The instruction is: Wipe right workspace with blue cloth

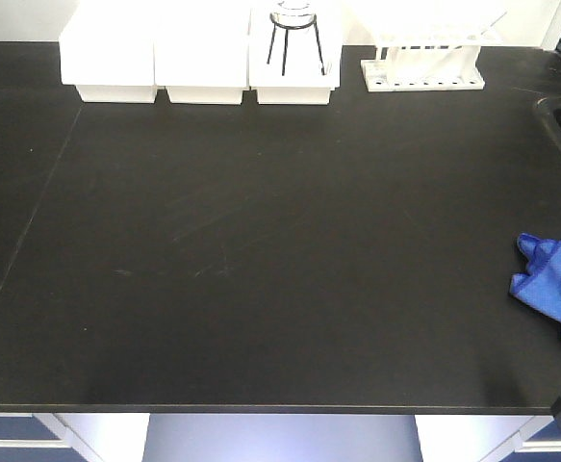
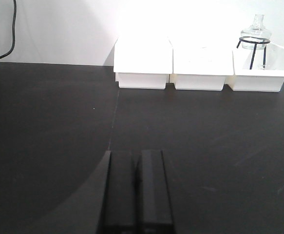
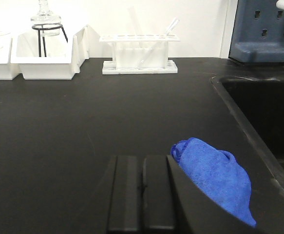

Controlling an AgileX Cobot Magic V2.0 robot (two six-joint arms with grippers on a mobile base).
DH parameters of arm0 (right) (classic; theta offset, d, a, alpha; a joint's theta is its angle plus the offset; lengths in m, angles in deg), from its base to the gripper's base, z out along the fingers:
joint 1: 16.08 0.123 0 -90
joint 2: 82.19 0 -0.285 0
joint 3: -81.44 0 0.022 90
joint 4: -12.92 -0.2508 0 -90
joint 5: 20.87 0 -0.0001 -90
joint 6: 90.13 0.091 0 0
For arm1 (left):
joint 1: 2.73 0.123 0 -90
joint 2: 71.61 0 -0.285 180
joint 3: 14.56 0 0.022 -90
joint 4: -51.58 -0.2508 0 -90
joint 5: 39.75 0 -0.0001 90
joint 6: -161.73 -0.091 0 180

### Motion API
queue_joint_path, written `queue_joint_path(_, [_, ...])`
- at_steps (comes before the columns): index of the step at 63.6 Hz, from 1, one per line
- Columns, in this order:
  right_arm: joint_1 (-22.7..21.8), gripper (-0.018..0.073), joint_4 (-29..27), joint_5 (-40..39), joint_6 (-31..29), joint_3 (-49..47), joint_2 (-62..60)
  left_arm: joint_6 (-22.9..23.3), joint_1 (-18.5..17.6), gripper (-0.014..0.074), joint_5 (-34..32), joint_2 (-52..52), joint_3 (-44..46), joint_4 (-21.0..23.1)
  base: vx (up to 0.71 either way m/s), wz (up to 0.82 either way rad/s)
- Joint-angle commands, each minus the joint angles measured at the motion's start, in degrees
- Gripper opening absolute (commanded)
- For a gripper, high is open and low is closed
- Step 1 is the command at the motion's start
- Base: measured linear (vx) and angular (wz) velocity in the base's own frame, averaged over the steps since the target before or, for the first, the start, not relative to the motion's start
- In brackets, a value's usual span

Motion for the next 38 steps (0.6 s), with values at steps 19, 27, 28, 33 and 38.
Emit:
queue_joint_path(19, [-0.3, -0.0008, 0.2, -4.8, -0.3, 1.1, -0.6, 0.5, 0.3, -0.0006, -4.6, -0.9, -1.8, -0.1, 0.00, 0.00])
queue_joint_path(27, [-0.3, -0.0008, 0.2, -4.8, -0.3, 1.1, -0.6, 0.5, 0.3, -0.0006, -4.6, -0.9, -1.8, -0.1, 0.00, 0.00])
queue_joint_path(28, [-0.3, -0.0008, 0.2, -4.8, -0.3, 1.1, -0.6, 0.5, 0.3, -0.0006, -4.6, -0.9, -1.8, -0.1, 0.00, 0.00])
queue_joint_path(33, [-0.3, -0.0008, 0.2, -4.8, -0.3, 1.1, -0.6, 0.5, 0.3, -0.0006, -4.6, -0.9, -1.8, -0.1, 0.00, 0.00])
queue_joint_path(38, [-0.3, -0.0008, 0.2, -4.8, -0.3, 1.1, -0.6, 0.5, 0.3, -0.0006, -4.6, -0.9, -1.8, -0.1, 0.00, 0.00])
